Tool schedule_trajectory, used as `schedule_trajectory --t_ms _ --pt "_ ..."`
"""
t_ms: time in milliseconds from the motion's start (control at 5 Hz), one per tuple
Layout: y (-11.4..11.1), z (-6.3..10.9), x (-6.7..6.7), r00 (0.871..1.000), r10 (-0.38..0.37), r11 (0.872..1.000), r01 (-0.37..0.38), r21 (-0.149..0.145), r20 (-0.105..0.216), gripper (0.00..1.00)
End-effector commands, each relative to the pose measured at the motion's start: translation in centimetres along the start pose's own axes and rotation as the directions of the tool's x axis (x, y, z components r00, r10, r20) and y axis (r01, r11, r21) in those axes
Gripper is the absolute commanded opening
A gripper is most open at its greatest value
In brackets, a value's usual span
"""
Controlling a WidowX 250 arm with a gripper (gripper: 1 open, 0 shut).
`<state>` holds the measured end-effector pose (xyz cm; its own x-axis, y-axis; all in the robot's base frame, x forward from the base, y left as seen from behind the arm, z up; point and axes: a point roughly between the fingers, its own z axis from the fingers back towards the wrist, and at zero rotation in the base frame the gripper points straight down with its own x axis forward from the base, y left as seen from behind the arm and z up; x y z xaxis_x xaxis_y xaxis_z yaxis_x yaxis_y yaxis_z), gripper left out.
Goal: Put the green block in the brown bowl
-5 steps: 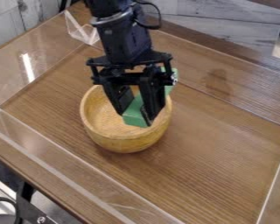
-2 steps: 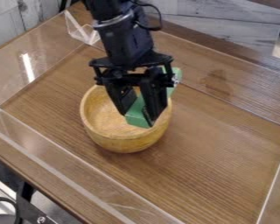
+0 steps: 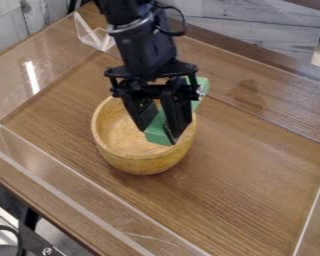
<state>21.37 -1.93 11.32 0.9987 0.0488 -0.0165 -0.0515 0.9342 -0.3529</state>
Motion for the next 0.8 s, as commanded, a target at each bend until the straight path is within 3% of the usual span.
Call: schedule_trajectory --t_ms 0,600 --pt "0.14 0.52 0.88 0.999 -0.018 1.000 0.018 0.000 0.038 0.00" --pt "0.86 -0.10 1.61 0.999 -0.019 1.000 0.020 -0.007 0.040 0.00"
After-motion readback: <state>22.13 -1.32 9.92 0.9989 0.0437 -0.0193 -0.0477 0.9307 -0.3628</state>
